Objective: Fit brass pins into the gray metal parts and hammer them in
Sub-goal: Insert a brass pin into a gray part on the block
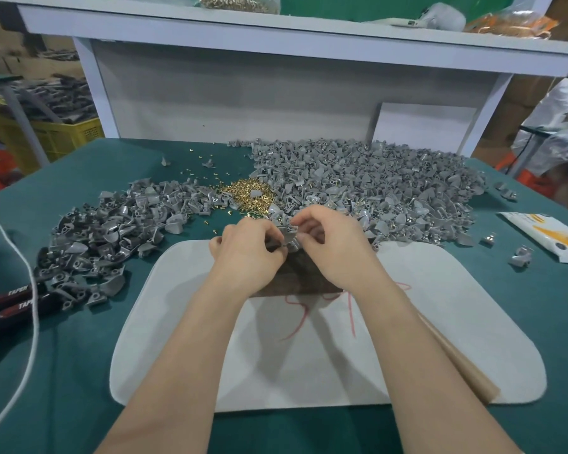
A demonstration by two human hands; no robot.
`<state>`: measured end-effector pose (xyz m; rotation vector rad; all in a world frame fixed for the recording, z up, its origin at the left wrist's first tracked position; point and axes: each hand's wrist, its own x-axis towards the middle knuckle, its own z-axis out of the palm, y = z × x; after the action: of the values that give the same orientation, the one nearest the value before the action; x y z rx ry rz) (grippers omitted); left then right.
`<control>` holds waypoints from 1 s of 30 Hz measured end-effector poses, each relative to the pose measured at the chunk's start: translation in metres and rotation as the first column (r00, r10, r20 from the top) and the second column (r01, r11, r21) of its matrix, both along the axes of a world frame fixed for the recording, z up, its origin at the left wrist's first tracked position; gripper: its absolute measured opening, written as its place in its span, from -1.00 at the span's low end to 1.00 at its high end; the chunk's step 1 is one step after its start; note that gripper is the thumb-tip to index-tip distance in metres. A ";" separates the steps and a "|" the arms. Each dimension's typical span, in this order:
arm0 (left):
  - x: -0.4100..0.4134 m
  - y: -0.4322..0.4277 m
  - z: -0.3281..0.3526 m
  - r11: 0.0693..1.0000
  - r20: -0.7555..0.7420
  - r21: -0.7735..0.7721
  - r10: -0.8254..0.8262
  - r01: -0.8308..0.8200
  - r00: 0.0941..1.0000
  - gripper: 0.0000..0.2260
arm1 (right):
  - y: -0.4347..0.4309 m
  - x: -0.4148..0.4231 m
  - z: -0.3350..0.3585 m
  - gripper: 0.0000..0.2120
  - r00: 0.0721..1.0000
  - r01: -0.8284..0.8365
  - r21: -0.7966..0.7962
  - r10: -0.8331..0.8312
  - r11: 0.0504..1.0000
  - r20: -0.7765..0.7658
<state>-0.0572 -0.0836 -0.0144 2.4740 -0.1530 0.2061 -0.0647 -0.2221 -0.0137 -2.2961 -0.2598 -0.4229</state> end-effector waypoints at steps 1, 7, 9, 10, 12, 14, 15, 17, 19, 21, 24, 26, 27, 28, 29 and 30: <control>0.000 0.000 0.000 1.000 0.000 0.006 0.002 -0.002 1.000 -0.94 | 0.000 0.000 -0.001 -0.80 1.000 -0.010 -0.019 0.010 1.000 0.017; 0.001 -0.003 -0.001 1.000 0.004 0.019 0.008 -0.008 1.000 -0.92 | 0.005 0.002 -0.002 -0.72 0.995 -0.003 -0.253 0.028 0.968 0.093; 0.001 -0.003 -0.001 1.000 0.004 0.016 0.013 -0.013 1.000 -0.93 | 0.007 0.003 -0.001 -0.71 0.995 0.008 -0.282 0.022 0.959 0.102; 0.001 -0.003 -0.001 1.000 0.005 0.013 0.014 -0.014 1.000 -0.93 | 0.007 0.003 -0.001 -0.71 0.994 0.011 -0.284 0.019 0.959 0.104; 0.001 -0.003 -0.002 1.000 0.008 0.009 0.014 -0.014 1.000 -0.92 | 0.007 0.003 -0.002 -0.72 0.994 0.011 -0.269 0.018 0.963 0.107; 0.001 -0.003 -0.002 1.000 0.006 0.007 0.013 -0.013 1.000 -0.90 | 0.008 0.002 -0.002 -0.74 0.993 -0.001 -0.251 0.030 0.968 0.112; 0.001 -0.003 -0.001 1.000 0.005 0.009 0.013 -0.013 1.000 -0.90 | 0.009 0.002 -0.002 -0.74 0.992 -0.007 -0.248 0.037 0.969 0.116; 0.000 -0.003 -0.001 1.000 0.000 0.009 0.011 -0.011 1.000 -0.92 | 0.009 0.003 -0.003 -0.76 0.992 -0.013 -0.245 0.042 0.970 0.117; -0.001 -0.003 0.000 1.000 -0.006 -0.010 0.001 -0.001 1.000 -0.94 | 0.008 0.004 -0.004 -0.78 0.995 -0.014 -0.196 0.033 0.981 0.098; -0.002 -0.002 0.002 0.999 -0.004 -0.041 -0.002 0.002 1.000 -0.95 | 0.004 0.003 -0.003 -0.81 0.997 0.000 -0.068 0.005 0.998 0.074; -0.004 -0.002 0.005 0.992 0.050 -0.125 0.003 0.004 0.999 -0.90 | -0.001 0.001 0.001 -0.78 0.999 0.031 0.169 -0.035 0.985 0.022; -0.006 -0.003 0.008 0.977 0.129 -0.206 -0.024 0.051 0.991 -0.92 | -0.002 0.001 0.005 -0.74 1.000 0.019 0.293 -0.013 0.956 -0.023; -0.007 -0.003 0.010 0.970 0.169 -0.226 -0.049 0.087 0.984 -0.92 | -0.002 0.001 0.006 -0.75 0.999 0.008 0.344 0.007 0.939 -0.042; -0.008 -0.004 0.011 0.965 0.204 -0.232 -0.073 0.120 0.976 -0.91 | -0.001 0.001 0.007 -0.76 0.998 -0.004 0.384 0.027 0.923 -0.055; -0.008 -0.005 0.011 0.962 0.230 -0.231 -0.090 0.144 0.969 -0.90 | -0.001 0.001 0.008 -0.77 0.997 -0.013 0.410 0.043 0.912 -0.064; -0.009 -0.005 0.011 0.961 0.250 -0.227 -0.099 0.157 0.963 -0.91 | -0.001 0.001 0.008 -0.78 0.996 -0.019 0.428 0.053 0.904 -0.067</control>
<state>-0.0659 -0.0888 -0.0031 2.1785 -0.3668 0.4375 -0.0640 -0.2230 -0.0053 -1.8673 -0.1520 -0.3326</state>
